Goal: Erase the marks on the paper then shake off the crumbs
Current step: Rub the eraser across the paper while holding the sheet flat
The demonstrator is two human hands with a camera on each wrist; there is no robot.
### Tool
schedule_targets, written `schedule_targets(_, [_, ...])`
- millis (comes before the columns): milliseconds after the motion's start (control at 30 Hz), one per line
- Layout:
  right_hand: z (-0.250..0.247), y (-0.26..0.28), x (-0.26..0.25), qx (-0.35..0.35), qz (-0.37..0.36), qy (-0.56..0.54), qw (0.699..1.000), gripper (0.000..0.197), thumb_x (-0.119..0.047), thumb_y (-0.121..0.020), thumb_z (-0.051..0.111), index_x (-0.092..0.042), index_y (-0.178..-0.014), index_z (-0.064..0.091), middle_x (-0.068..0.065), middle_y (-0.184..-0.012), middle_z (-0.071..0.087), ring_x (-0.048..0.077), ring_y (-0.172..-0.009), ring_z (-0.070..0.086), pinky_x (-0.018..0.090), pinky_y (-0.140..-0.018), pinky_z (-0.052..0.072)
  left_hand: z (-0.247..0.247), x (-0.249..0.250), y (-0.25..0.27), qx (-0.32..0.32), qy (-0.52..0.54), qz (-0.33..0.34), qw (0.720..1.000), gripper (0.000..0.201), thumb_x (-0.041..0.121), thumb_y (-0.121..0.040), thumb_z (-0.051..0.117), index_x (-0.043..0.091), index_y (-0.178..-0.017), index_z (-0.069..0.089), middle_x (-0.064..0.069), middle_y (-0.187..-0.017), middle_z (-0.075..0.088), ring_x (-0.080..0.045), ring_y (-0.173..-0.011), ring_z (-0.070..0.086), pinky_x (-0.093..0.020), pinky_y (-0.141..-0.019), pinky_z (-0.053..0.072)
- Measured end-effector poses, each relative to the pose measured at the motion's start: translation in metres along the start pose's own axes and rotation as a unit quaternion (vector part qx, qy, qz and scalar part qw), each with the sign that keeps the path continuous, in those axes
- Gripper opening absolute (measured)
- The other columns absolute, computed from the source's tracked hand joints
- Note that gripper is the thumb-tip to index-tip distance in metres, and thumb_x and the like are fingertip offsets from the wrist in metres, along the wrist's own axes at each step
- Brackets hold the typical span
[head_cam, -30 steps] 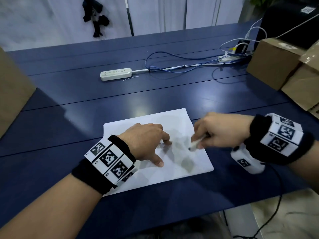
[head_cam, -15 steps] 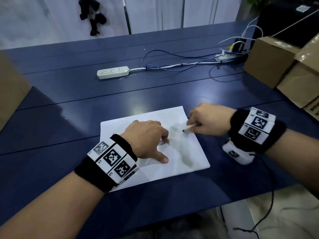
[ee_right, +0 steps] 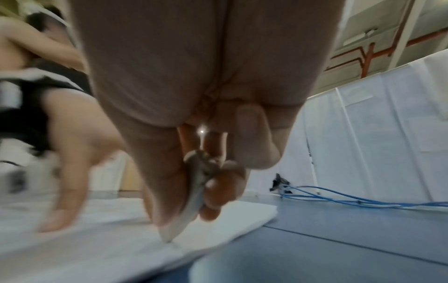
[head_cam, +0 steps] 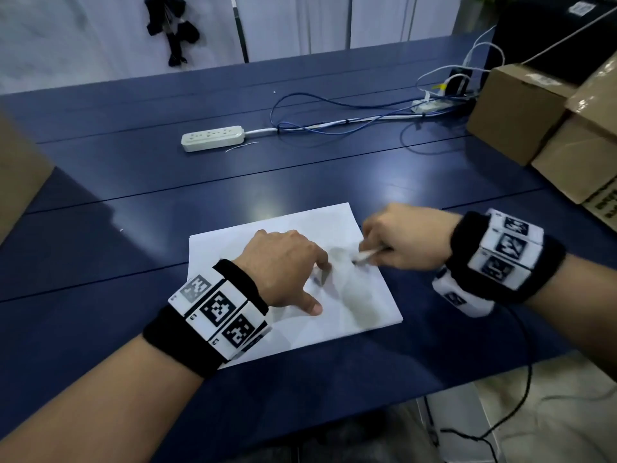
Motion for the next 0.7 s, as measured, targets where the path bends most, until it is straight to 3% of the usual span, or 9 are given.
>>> schedule_targets(67, [0.005, 0.019, -0.019, -0.045, -0.058, -0.035, 0.997, 0.021, -0.033, -0.092, 0.058, -0.024, -0.105, 0.072, -0.003, -0.097, 0.063, 0.018, -0.091, 0.057, 0.032, -0.077, 0.045, 0.001, 0.000, -0.001, -0.004, 0.001, -0.004, 1.000, 0.070, 0.071, -0.070, 0.071, 0.044, -0.132, 0.051, 0.012, -0.100, 0.050, -0.016, -0.110, 0.054, -0.035, -0.081, 0.038])
schedule_targets(133, [0.010, 0.028, -0.030, -0.089, -0.090, -0.073, 0.989, 0.020, -0.032, -0.089, 0.061, -0.027, -0.105, 0.072, -0.005, -0.096, 0.062, 0.016, -0.090, 0.056, 0.032, -0.077, 0.046, 0.002, -0.001, -0.001, -0.009, 0.004, -0.005, 1.000, 0.071, 0.072, -0.071, 0.070, 0.044, -0.133, 0.051, 0.012, -0.098, 0.045, -0.016, -0.110, 0.054, -0.035, -0.081, 0.038])
schedule_targets(200, [0.009, 0.015, -0.017, -0.069, -0.039, -0.081, 0.994, 0.023, -0.040, -0.087, 0.058, -0.025, -0.099, 0.071, -0.003, -0.092, 0.065, 0.020, -0.088, 0.059, 0.036, -0.077, 0.049, 0.002, 0.000, -0.001, -0.010, 0.003, -0.004, 1.000, 0.069, 0.071, -0.072, 0.070, 0.044, -0.133, 0.051, 0.011, -0.102, 0.049, -0.017, -0.110, 0.054, -0.034, -0.080, 0.037])
schedule_targets(267, [0.003, 0.000, 0.008, -0.032, 0.030, -0.046, 0.998, 0.041, -0.056, -0.082, 0.049, -0.023, -0.092, 0.070, 0.001, -0.084, 0.066, 0.024, -0.085, 0.060, 0.041, -0.074, 0.052, 0.001, 0.001, -0.001, -0.010, 0.001, -0.002, 1.000, 0.067, 0.070, -0.072, 0.070, 0.044, -0.131, 0.052, 0.011, -0.101, 0.048, -0.017, -0.109, 0.054, -0.034, -0.079, 0.036])
schedule_targets(333, [0.005, -0.003, 0.018, -0.006, 0.051, -0.029, 0.998, 0.044, -0.060, -0.082, 0.047, -0.025, -0.091, 0.071, 0.000, -0.081, 0.065, 0.024, -0.083, 0.060, 0.042, -0.073, 0.053, 0.001, 0.001, -0.001, -0.010, 0.004, -0.002, 1.000, 0.067, 0.070, -0.072, 0.070, 0.045, -0.131, 0.052, 0.012, -0.098, 0.045, -0.017, -0.109, 0.054, -0.034, -0.078, 0.035])
schedule_targets(433, [0.009, 0.013, 0.000, -0.022, 0.006, -0.027, 0.999, 0.026, -0.041, -0.090, 0.056, -0.022, -0.097, 0.072, -0.002, -0.092, 0.063, 0.020, -0.088, 0.058, 0.032, -0.075, 0.047, 0.001, 0.000, -0.002, -0.009, 0.004, -0.002, 1.000, 0.068, 0.070, -0.072, 0.071, 0.043, -0.131, 0.052, 0.012, -0.099, 0.045, -0.017, -0.110, 0.054, -0.034, -0.079, 0.035])
schedule_targets(533, [0.012, 0.029, -0.022, -0.085, -0.065, -0.092, 0.990, 0.017, -0.030, -0.089, 0.062, -0.024, -0.101, 0.073, -0.008, -0.090, 0.060, 0.009, -0.079, 0.049, 0.020, -0.072, 0.037, 0.003, -0.001, -0.003, -0.012, 0.006, -0.003, 1.000, 0.068, 0.070, -0.072, 0.071, 0.043, -0.132, 0.053, 0.013, -0.098, 0.043, -0.017, -0.110, 0.054, -0.034, -0.079, 0.034])
schedule_targets(600, [0.010, 0.018, -0.010, -0.075, -0.012, -0.095, 0.993, 0.026, -0.042, -0.085, 0.059, -0.026, -0.100, 0.073, -0.008, -0.089, 0.065, 0.010, -0.080, 0.054, 0.028, -0.077, 0.047, 0.003, -0.001, -0.002, -0.013, 0.007, -0.002, 1.000, 0.067, 0.070, -0.072, 0.071, 0.042, -0.131, 0.053, 0.012, -0.098, 0.045, -0.017, -0.109, 0.055, -0.034, -0.079, 0.035])
schedule_targets(700, [0.002, 0.001, 0.016, -0.014, 0.068, -0.045, 0.997, 0.059, -0.068, -0.074, 0.036, -0.026, -0.095, 0.071, -0.002, -0.084, 0.067, 0.022, -0.083, 0.061, 0.042, -0.075, 0.054, 0.002, 0.000, -0.002, -0.011, 0.007, 0.000, 1.000, 0.067, 0.070, -0.072, 0.071, 0.043, -0.130, 0.053, 0.012, -0.100, 0.047, -0.017, -0.110, 0.054, -0.034, -0.079, 0.035])
Point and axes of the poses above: each hand's wrist, its own y-axis away from the middle knuckle, its own z-axis out of the palm, x = y × z, the point moved 5 cm from there along -y, towards the middle knuckle
